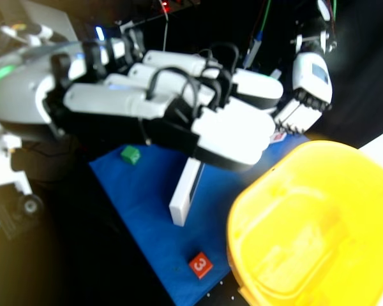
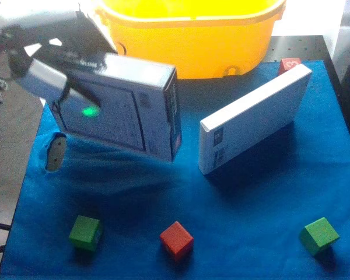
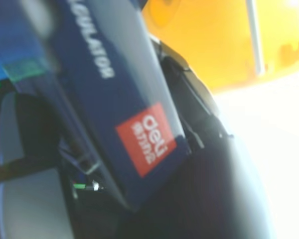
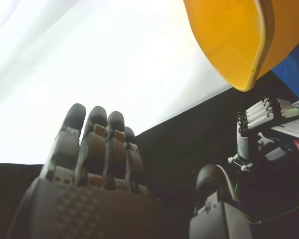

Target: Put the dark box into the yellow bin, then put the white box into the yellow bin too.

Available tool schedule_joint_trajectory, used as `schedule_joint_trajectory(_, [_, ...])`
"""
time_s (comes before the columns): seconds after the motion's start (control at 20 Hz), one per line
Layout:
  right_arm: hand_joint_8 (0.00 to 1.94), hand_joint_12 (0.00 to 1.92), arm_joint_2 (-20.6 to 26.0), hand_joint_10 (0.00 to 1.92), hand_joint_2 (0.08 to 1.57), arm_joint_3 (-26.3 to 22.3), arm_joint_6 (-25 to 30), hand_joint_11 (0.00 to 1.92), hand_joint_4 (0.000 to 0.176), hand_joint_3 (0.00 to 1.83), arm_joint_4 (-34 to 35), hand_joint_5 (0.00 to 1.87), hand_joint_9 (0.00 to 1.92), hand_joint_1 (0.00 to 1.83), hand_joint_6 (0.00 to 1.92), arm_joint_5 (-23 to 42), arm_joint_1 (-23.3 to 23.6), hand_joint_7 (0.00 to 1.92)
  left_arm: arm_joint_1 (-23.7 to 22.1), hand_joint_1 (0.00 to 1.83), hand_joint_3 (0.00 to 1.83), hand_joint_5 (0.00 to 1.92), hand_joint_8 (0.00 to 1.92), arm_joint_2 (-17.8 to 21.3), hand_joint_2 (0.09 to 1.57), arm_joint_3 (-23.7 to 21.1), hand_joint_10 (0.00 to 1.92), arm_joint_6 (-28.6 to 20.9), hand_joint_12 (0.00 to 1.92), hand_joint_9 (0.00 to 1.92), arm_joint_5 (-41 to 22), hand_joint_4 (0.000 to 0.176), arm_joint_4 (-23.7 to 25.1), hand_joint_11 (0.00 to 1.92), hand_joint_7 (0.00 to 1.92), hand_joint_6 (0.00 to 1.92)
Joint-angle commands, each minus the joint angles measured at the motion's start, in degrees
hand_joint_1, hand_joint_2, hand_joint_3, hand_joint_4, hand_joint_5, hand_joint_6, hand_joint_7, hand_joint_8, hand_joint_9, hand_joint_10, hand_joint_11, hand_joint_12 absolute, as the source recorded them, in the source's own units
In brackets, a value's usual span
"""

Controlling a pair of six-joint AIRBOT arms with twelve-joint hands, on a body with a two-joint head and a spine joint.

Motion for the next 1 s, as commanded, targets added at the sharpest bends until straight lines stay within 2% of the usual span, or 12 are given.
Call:
schedule_joint_trajectory(0.0, [0.0, 0.43, 0.04, 0.0, 1.09, -0.04, 0.02, 0.0, 0.0, 0.0, 0.4, 0.14, 0.29, 0.06, 0.0, 7.09, 0.39, 0.31, -1.32, 1.22, 0.0, 1.35, 1.62, 0.59, 0.98, -0.4, 1.89, -0.08, 1.91, 0.99, -5.84, 0.0, -3.74, 0.98, 0.92, 0.28])
schedule_joint_trajectory(0.15, [0.0, 0.39, -0.16, 0.0, 1.08, 0.13, 0.02, 0.0, 0.027, 0.0, 0.42, 0.15, 0.25, 0.04, 0.0, 7.09, 0.31, 0.29, -2.53, 1.21, 0.0, 1.31, 1.44, 2.97, 0.99, -2.36, 1.75, 2.84, 1.82, 0.94, -8.18, 0.0, -6.92, 0.91, 0.93, 0.38])
schedule_joint_trajectory(0.3, [0.0, 0.36, -0.37, 0.0, 1.08, 0.27, 0.02, 0.0, 0.06, 0.0, 0.43, 0.15, 0.22, 0.06, 0.0, 7.09, 0.11, 0.26, -5.0, 1.28, 0.0, 1.32, 1.19, 4.85, 1.06, -3.49, 1.15, 3.75, 1.58, 0.91, -10.11, 0.0, -8.07, 0.76, 1.01, 0.14])
schedule_joint_trajectory(0.35, [0.0, 0.3, -0.37, 0.0, 1.08, 0.27, 0.02, 0.0, 0.06, 0.0, 0.45, 0.15, 0.2, 0.08, 0.0, 7.09, 0.07, 0.26, -5.9, 1.28, 0.0, 1.33, 1.17, 5.21, 1.06, -3.79, 1.19, 3.99, 1.64, 0.9, -10.48, 0.0, -8.1, 0.71, 1.02, 0.09])
schedule_joint_trajectory(0.45, [0.0, 0.29, -0.47, 0.01, 1.09, 0.28, 0.02, 0.0, 0.061, 0.0, 0.47, 0.15, 0.2, 0.09, 0.0, 7.09, 0.06, 0.26, -7.83, 1.2, 0.0, 1.29, 0.85, 6.43, 1.01, -4.8, 1.22, 5.46, 1.61, 0.93, -12.02, 0.0, -9.64, 0.75, 1.07, 0.41])
schedule_joint_trajectory(0.5, [0.0, 0.24, -0.62, 0.0, 1.1, 0.36, 0.02, 0.0, 0.054, 0.0, 0.48, 0.13, 0.2, 0.08, 0.0, 7.09, 0.04, 0.26, -8.17, 1.27, 0.0, 1.3, 1.06, 6.74, 1.04, -4.88, 1.08, 6.05, 1.49, 0.94, -13.04, 0.0, -11.0, 0.75, 1.05, 0.23])
schedule_joint_trajectory(0.6, [0.0, 0.19, -0.84, 0.0, 1.12, 0.56, 0.02, 0.0, 0.049, 0.0, 0.6, 0.12, 0.18, 0.08, 0.0, 7.09, -0.15, 0.24, -8.6, 1.27, 0.0, 1.36, 0.94, 6.84, 1.03, -4.83, 0.83, 7.89, 1.37, 0.98, -14.05, 0.0, -13.49, 0.73, 1.1, 0.17])
schedule_joint_trajectory(0.65, [0.0, 0.26, -1.01, 0.0, 1.11, 0.63, 0.02, 0.0, 0.072, 0.0, 0.81, 0.14, 0.19, 0.09, 0.0, 7.09, -0.2, 0.26, -8.81, 1.27, 0.0, 1.37, 0.78, 6.79, 1.01, -4.77, 0.64, 8.68, 1.36, 1.01, -14.19, 0.006, -14.28, 0.68, 1.14, 0.22])
schedule_joint_trajectory(0.7, [0.0, 0.3, -1.38, 0.0, 1.11, 0.79, 0.02, 0.0, 0.074, 0.0, 1.0, 0.13, 0.2, 0.08, 0.0, 7.09, -0.23, 0.27, -9.4, 1.37, 0.0, 1.35, 0.59, 6.52, 1.01, -4.46, 0.95, 9.38, 1.27, 1.04, -14.19, 0.0, -15.1, 0.75, 1.22, 0.2])
schedule_joint_trajectory(0.75, [0.01, 0.31, -1.79, 0.0, 1.1, 0.94, 0.02, 0.0, 0.067, 0.0, 1.12, 0.13, 0.2, 0.08, 0.0, 7.09, -0.23, 0.28, -10.3, 1.39, 0.0, 1.27, 0.57, 5.94, 1.02, -3.74, 0.98, 9.43, 1.2, 1.06, -14.17, 0.0, -15.47, 0.84, 1.21, 0.33])
schedule_joint_trajectory(0.9, [0.0, 0.26, -2.8, 0.0, 1.05, 1.34, 0.02, 0.0, 0.079, 0.0, 1.14, 0.14, 0.2, 0.08, 0.0, 7.1, -0.35, 0.28, -11.68, 1.28, 0.0, 1.27, 0.85, 4.39, 1.03, -2.26, 0.57, 11.23, 1.15, 1.14, -15.09, 0.0, -18.64, 0.9, 1.14, 0.33])
schedule_joint_trajectory(0.95, [0.0, 0.19, -3.36, 0.0, 1.05, 1.57, 0.02, 0.0, 0.084, 0.0, 1.14, 0.15, 0.18, 0.09, 0.0, 7.11, -0.45, 0.28, -11.68, 1.37, 0.0, 1.19, 0.83, 4.08, 1.04, -1.98, 0.93, 13.15, 1.15, 1.07, -15.65, 0.0, -20.99, 0.88, 1.1, 0.42])
